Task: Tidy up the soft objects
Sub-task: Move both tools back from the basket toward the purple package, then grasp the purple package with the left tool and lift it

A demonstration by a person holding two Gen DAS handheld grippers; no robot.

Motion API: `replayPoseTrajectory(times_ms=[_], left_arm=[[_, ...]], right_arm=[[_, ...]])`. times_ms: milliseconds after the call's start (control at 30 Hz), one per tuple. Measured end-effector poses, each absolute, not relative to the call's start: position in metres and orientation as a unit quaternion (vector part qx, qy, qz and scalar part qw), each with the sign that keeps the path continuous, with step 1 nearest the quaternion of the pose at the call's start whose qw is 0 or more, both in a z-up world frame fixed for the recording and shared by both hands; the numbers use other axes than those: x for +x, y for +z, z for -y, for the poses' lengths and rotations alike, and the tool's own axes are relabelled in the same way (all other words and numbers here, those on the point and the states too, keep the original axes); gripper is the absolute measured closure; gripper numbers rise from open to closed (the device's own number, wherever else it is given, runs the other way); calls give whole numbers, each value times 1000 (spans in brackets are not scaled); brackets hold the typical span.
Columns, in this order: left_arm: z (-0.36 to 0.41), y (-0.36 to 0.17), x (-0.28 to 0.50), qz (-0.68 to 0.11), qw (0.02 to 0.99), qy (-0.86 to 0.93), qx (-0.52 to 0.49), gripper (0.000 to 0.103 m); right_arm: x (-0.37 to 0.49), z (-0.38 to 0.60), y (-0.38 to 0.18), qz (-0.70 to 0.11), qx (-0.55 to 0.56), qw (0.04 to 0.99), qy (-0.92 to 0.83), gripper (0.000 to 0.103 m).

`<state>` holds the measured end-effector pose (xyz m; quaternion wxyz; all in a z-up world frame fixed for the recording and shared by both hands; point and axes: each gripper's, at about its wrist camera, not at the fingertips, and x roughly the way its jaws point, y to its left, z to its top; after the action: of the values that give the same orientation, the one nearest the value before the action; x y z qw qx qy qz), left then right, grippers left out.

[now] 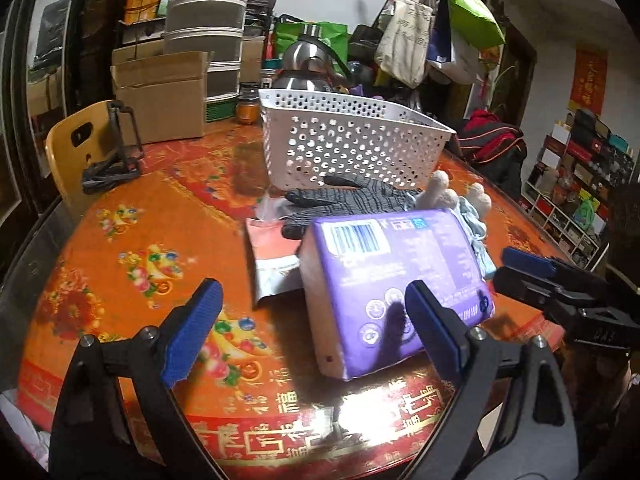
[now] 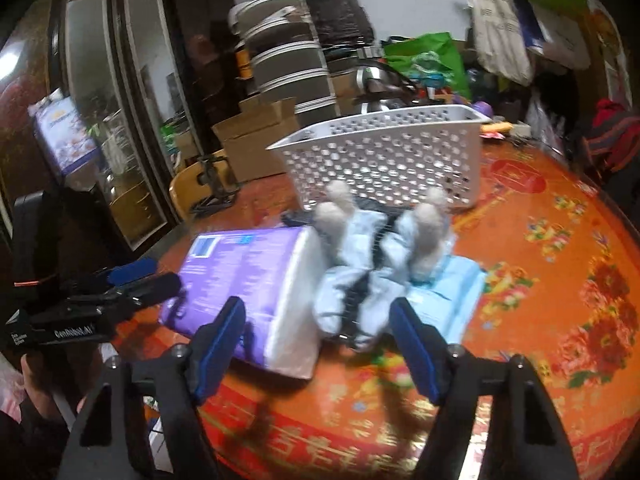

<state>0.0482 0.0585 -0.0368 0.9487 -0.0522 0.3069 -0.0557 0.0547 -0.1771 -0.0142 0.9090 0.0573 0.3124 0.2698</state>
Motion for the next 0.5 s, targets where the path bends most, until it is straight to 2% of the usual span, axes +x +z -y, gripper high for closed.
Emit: replayPoseTrajectory(times_ms=[100,200,267,333,367,500], left_arm=[[-55,-43,57,-310,947,-65,-56,17],[-53,-44,63,-305,946,-84,-66,29],[-51,-44,64,-305,944,-101,-71,42],[-48,-43,66,-305,943,-114,-73,51],[-46,-44,66,-307,940,-124,-78,56],[-45,-42,68,-306,941,-121,-83,56]], right_arm=[[55,163,-16,-315,47,905,282,51],[57,155,-22,-321,49,897,300,52],[57,153,-23,-320,50,896,304,52],[57,151,-24,-322,50,893,310,52],[58,150,-26,-326,53,889,317,56],[57,145,-28,-330,56,882,332,59]])
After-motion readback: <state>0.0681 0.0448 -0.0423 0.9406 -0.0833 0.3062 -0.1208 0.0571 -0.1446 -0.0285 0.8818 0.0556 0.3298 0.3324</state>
